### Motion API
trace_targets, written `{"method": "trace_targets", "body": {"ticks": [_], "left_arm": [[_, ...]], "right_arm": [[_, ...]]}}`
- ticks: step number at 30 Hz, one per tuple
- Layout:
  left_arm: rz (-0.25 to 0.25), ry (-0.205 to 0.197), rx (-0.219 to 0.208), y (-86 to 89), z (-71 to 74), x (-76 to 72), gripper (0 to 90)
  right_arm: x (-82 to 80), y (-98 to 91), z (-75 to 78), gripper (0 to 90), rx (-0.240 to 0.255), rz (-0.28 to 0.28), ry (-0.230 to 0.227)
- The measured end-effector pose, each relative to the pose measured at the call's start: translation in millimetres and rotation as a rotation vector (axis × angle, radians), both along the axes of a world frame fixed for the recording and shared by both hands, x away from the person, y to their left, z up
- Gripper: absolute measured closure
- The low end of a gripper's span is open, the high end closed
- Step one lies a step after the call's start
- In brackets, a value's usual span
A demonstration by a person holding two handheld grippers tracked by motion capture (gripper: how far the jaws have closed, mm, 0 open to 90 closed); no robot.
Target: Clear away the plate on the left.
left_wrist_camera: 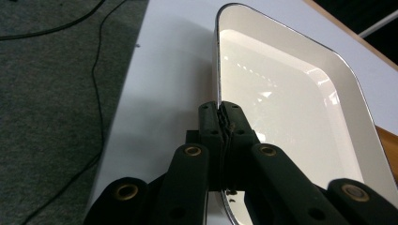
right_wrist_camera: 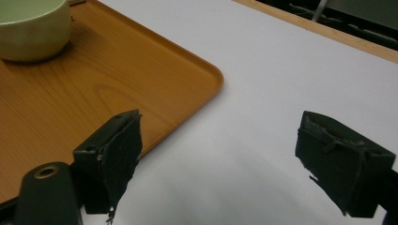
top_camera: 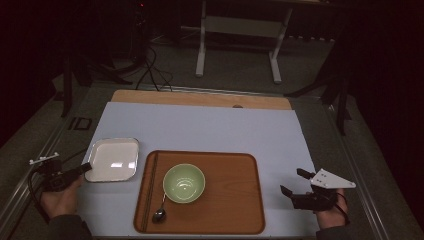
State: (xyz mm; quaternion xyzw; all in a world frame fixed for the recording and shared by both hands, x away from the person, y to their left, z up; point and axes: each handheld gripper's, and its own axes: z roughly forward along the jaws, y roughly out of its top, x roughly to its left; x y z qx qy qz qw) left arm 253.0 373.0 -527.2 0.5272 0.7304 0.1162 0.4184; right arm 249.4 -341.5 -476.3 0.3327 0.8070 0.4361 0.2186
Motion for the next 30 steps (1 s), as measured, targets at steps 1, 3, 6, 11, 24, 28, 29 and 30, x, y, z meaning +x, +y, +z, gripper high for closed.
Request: {"method": "trace_targets", "body": {"ticks": [1, 3, 6, 11, 24, 28, 29, 30], "left_arm": [[-0.010, -0.011, 0.002, -1.4, 2.4, 0.1, 89.4], [-0.017, -0.025, -0.005, -2.5, 4.9, -0.3, 89.4], [-0.024, -0.037, -0.001, -4.0, 8.5, -0.5, 89.4], [-0.044, -0.067, -0.003, -8.2, 17.6, -1.0, 89.4], [-0.083, -0.117, -0.009, -17.5, 29.7, 0.9, 89.4], [-0.103, -0.131, -0.009, -21.7, 33.0, 2.6, 89.4], [-0.107, -0.134, -0.008, -22.3, 33.9, 2.8, 89.4], [-0.110, -0.138, -0.011, -23.0, 34.7, 2.9, 89.4]], "right_arm": [[0.0, 0.0, -0.1, 14.5, 0.000, 0.000, 0.000], [0.0, 0.0, -0.1, 14.5, 0.000, 0.000, 0.000], [0.0, 0.0, 0.0, 14.5, 0.000, 0.000, 0.000], [0.1, 0.0, -0.1, 14.5, 0.000, 0.000, 0.001], [-0.1, -0.2, 0.0, 14.5, 0.002, -0.001, 0.001], [-0.1, -0.4, 0.1, 14.5, 0.002, -0.002, 0.001], [-0.1, -0.3, 0.1, 14.5, 0.002, -0.002, 0.002], [-0.1, -0.2, 0.0, 14.5, 0.002, -0.002, 0.001]]}}
